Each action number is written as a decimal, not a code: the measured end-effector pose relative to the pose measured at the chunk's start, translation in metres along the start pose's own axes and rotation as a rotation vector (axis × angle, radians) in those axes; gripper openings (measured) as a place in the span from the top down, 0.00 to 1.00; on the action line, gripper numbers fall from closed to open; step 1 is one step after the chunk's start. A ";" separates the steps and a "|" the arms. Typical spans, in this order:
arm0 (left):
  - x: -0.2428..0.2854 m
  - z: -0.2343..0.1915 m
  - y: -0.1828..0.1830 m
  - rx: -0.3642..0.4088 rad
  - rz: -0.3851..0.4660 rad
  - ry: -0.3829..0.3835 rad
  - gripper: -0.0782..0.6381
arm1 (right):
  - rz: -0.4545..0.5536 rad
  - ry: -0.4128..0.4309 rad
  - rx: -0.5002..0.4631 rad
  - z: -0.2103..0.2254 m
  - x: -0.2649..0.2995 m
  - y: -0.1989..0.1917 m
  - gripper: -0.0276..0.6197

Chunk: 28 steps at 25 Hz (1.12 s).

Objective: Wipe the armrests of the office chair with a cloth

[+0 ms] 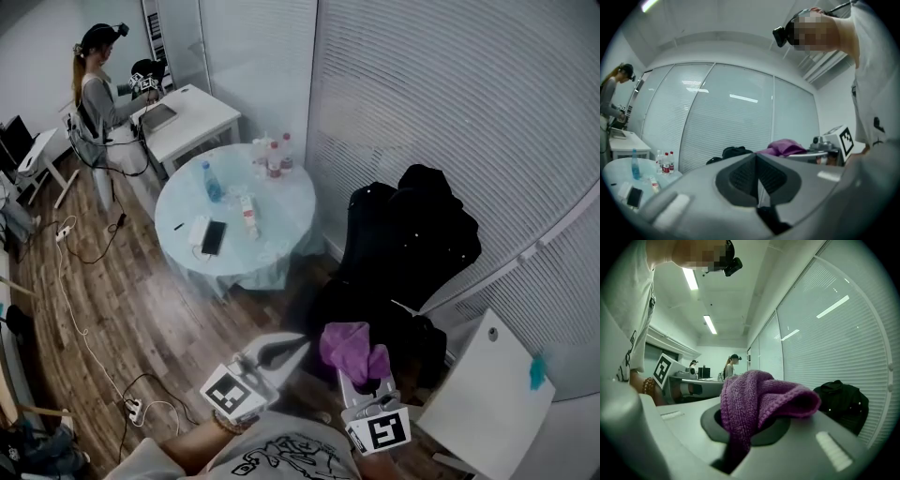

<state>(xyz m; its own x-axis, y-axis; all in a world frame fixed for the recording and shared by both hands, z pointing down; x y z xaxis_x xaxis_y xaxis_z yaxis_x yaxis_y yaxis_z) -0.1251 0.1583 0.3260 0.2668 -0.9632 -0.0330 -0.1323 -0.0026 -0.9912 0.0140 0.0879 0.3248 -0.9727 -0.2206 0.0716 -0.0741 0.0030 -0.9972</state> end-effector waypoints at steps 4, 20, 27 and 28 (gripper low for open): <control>-0.012 -0.031 -0.001 0.012 -0.008 0.020 0.89 | 0.002 0.023 -0.014 -0.009 0.035 0.003 0.91; -0.039 -0.127 0.003 0.022 0.000 0.082 0.89 | -0.024 0.121 -0.034 -0.031 0.153 0.000 0.91; -0.038 -0.141 -0.003 0.001 -0.013 0.133 0.89 | -0.018 0.156 -0.045 -0.023 0.169 0.000 0.91; -0.037 -0.141 -0.003 0.001 -0.017 0.136 0.89 | -0.014 0.159 -0.046 -0.021 0.169 0.000 0.91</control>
<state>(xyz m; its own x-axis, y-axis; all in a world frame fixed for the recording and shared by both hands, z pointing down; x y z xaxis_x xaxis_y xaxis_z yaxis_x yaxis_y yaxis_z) -0.2694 0.1555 0.3487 0.1372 -0.9905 0.0011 -0.1278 -0.0188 -0.9916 -0.1554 0.0713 0.3377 -0.9937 -0.0641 0.0915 -0.0945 0.0460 -0.9945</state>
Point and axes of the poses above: the fingertips, and each gripper's own axes: x forward along the fingers, z to its right, y out of its top, the point moved 7 cm from there along -x, backward along the fingers, and after that the axes turned 1 degree about y, right-handed, at the moved point
